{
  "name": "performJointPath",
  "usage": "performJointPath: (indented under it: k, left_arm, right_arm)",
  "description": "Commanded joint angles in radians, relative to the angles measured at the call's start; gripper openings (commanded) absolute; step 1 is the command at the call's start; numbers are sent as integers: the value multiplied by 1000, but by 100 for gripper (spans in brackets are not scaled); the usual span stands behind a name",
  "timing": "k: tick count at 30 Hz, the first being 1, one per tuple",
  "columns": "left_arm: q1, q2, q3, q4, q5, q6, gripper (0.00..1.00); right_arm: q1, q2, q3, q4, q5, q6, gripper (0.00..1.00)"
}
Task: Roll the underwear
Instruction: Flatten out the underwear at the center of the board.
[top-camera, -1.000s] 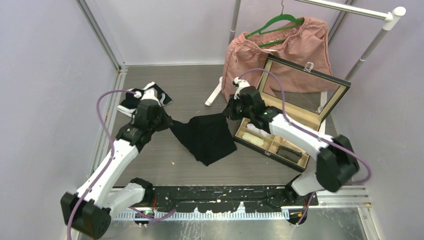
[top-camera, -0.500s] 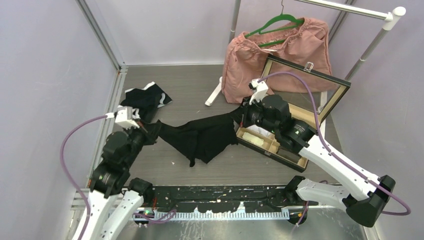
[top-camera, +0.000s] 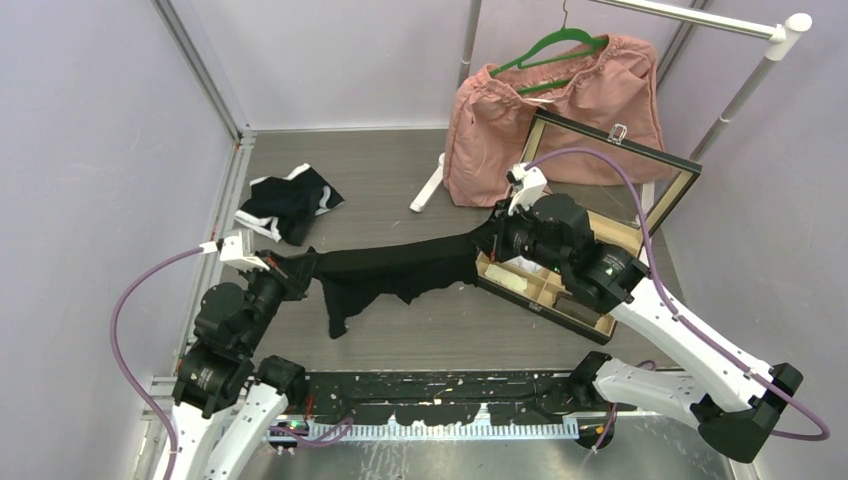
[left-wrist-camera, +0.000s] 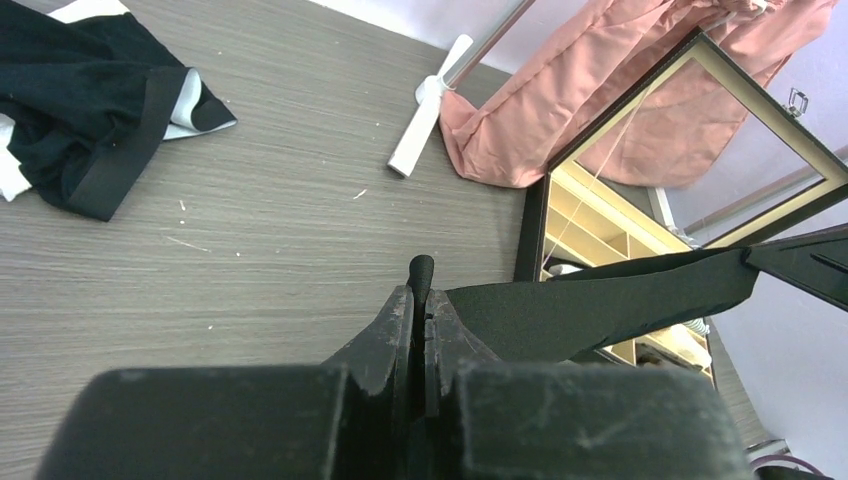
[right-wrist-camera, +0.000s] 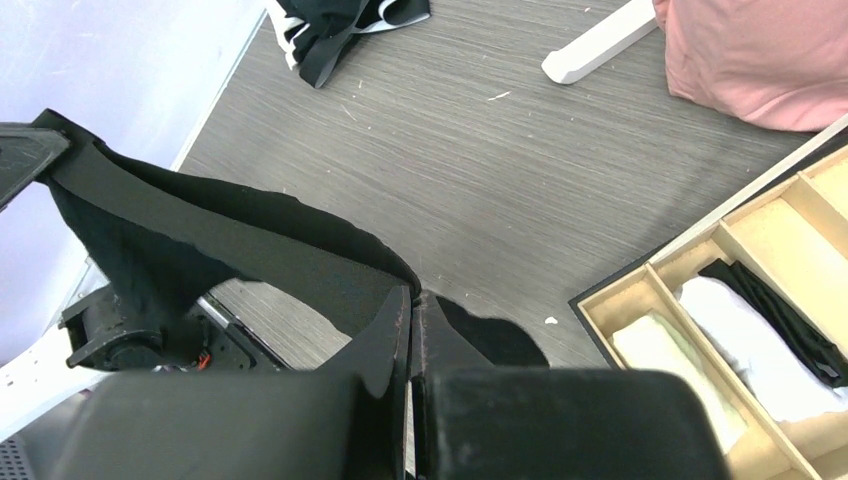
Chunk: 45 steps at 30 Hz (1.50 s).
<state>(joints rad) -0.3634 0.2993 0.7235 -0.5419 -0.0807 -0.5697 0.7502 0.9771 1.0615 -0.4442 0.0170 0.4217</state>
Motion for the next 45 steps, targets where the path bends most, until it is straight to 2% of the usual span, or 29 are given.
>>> performJointPath:
  k: [1, 5, 11, 15, 17, 20, 22, 24, 26, 29, 34, 36, 38, 39, 42, 45]
  left_arm:
    - [6, -30, 7, -26, -36, -16, 1]
    - [6, -24, 25, -55, -20, -29, 1]
    - [6, -38, 99, -130, -32, -27, 1]
    - [6, 40, 36, -133, -61, -89, 2]
    - [6, 120, -50, -85, -95, -159, 2]
    - [6, 297, -154, 75, -173, -211, 1]
    - [6, 431, -186, 198, -236, -229, 1]
    - [7, 573, -170, 275, -289, -240, 2]
    - [8, 697, -127, 306, -341, -230, 9]
    - [18, 820, -24, 236, -429, -221, 26]
    - [34, 801, 21, 200, -500, -191, 57]
    - [39, 783, 29, 195, -501, -178, 62]
    - [40, 768, 45, 179, -476, -155, 61]
    - [40, 760, 47, 183, -439, -136, 57]
    - [40, 739, 25, 197, -236, -110, 45]
    - [27, 716, -58, 266, -25, -140, 33]
  right_arm:
    - [0, -46, 51, -32, -3, 21, 1]
    - [4, -50, 74, -87, -91, 50, 1]
    - [14, -64, 107, -207, -141, 103, 1]
    - [14, 44, 72, -226, -124, 105, 1]
    - [14, 129, 18, -141, -103, 94, 1]
    - [5, 287, -26, 25, -24, 54, 1]
    - [-20, 409, -18, 123, 36, 24, 1]
    - [-59, 530, -2, 210, 25, 11, 1]
    - [-99, 628, 20, 267, 2, 10, 1]
    - [-136, 699, 36, 325, 33, 10, 1]
    - [-175, 732, 69, 322, 64, 9, 1]
    - [-183, 734, 74, 323, 68, 8, 1]
    - [-190, 740, 81, 317, 63, 5, 3]
    - [-192, 744, 84, 317, 61, 2, 4]
    - [-195, 750, 80, 322, 50, 4, 5]
    - [-195, 761, 80, 327, 33, 6, 5]
